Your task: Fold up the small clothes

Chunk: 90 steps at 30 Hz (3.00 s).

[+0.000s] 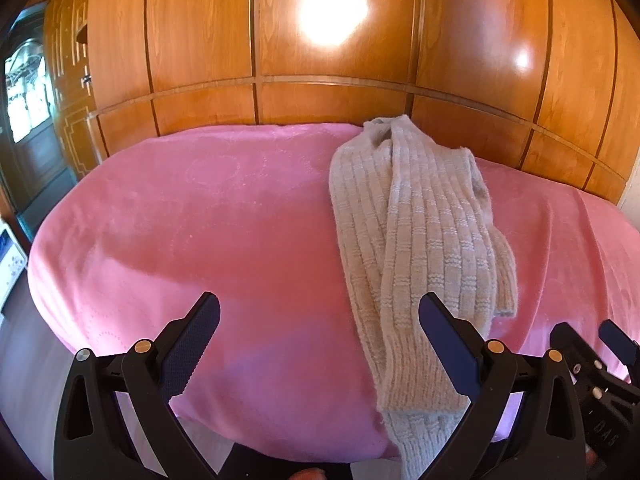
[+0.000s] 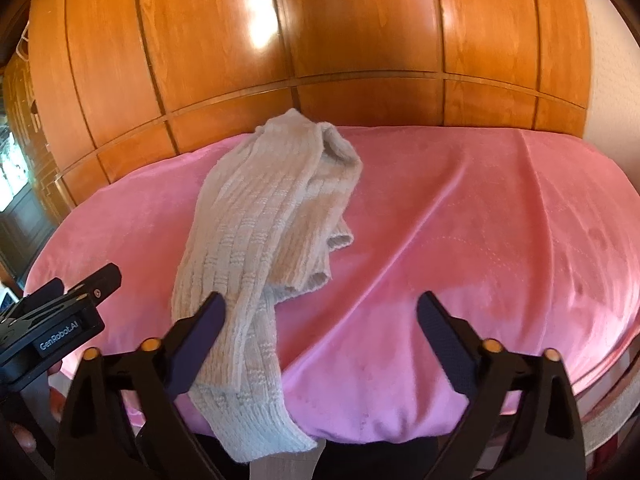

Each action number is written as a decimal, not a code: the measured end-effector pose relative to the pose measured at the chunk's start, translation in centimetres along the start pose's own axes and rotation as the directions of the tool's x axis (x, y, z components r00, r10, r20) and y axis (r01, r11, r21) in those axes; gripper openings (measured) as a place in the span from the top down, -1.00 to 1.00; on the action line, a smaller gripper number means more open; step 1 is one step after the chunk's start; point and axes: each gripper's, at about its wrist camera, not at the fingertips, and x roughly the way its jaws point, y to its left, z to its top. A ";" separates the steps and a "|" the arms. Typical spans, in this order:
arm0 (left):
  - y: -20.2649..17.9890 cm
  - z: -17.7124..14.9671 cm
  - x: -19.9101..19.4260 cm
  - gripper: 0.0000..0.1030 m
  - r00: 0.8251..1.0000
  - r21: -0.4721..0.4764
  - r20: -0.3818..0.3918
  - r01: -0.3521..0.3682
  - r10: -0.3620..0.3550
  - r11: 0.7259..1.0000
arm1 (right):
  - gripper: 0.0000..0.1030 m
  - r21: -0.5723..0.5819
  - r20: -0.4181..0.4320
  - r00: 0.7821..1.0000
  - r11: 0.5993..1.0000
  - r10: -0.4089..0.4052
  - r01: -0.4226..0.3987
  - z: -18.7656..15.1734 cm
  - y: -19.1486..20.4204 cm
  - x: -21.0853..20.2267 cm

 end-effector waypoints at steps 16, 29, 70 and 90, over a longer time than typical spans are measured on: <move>9.3 -2.2 6.2 0.03 0.944 -0.230 -0.219 0.197 -0.248 0.953 | -0.01 0.024 -0.161 0.960 0.974 0.228 -0.227 3.2 2.7 6.9; 5.6 -1.7 9.1 0.03 0.853 -0.285 -0.275 0.368 -0.444 0.885 | 0.80 -0.081 -0.127 0.973 0.976 0.190 -0.201 6.1 1.5 7.0; 4.1 8.7 18.6 0.24 0.792 -0.401 -0.271 0.425 -0.548 0.812 | 0.09 0.340 -0.338 0.841 0.888 0.424 -0.311 10.4 -9.6 20.7; 8.0 14.8 4.0 0.91 0.759 -0.256 -0.152 0.588 -0.633 0.767 | 0.91 0.184 -0.003 0.941 0.925 0.338 -0.332 17.3 -11.8 3.4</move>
